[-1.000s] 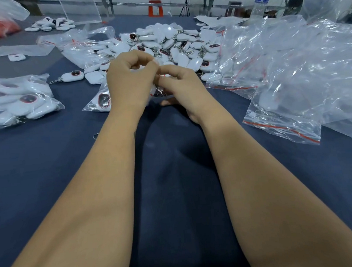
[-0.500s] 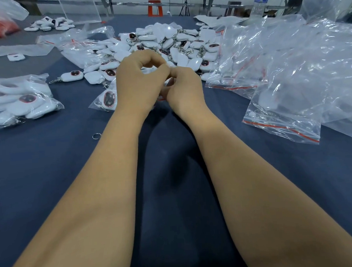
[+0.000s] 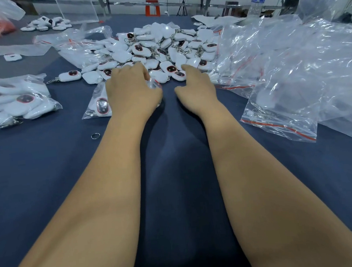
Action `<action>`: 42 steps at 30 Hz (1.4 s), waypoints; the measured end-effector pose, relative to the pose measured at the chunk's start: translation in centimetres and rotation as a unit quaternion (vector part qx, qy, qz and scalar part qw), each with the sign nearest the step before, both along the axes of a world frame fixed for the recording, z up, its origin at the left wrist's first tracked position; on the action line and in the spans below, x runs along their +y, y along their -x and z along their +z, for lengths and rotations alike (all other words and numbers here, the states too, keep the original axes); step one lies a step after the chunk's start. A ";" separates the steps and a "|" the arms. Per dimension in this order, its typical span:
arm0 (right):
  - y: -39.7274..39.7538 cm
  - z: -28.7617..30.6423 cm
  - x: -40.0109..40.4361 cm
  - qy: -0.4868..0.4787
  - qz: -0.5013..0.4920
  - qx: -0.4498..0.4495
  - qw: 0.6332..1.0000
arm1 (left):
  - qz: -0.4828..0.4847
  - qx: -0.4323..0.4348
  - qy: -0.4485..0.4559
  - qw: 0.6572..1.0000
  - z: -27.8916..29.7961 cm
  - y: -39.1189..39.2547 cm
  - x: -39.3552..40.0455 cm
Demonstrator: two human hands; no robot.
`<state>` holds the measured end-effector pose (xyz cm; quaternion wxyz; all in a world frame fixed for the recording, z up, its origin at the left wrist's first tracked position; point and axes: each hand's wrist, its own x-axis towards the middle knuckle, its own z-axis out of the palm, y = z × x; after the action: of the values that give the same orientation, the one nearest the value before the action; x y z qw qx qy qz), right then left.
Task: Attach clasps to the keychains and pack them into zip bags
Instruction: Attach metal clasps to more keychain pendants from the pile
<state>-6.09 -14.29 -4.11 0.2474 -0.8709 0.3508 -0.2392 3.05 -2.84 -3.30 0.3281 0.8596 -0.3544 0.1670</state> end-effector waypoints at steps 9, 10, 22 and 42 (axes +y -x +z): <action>0.0 0.2 0.4 -0.011 -0.032 -0.097 0.995 | 0.112 0.015 0.016 0.993 0.6 -0.9 1.5; 0.0 0.2 0.4 -0.029 -0.034 -0.105 0.993 | 0.106 0.011 0.038 0.994 0.8 -0.6 1.4; -0.4 0.2 0.7 0.057 -0.020 0.092 0.994 | -0.233 0.263 0.313 0.883 1.6 3.7 -0.3; -1.1 1.2 2.8 -0.358 0.107 -0.273 0.887 | -0.200 0.605 0.398 0.660 0.6 1.8 -1.4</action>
<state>-5.00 -11.51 -2.93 0.6524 -0.6556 0.2364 -0.2978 1.26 -4.23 -2.70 0.8064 0.4669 -0.1410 -0.3344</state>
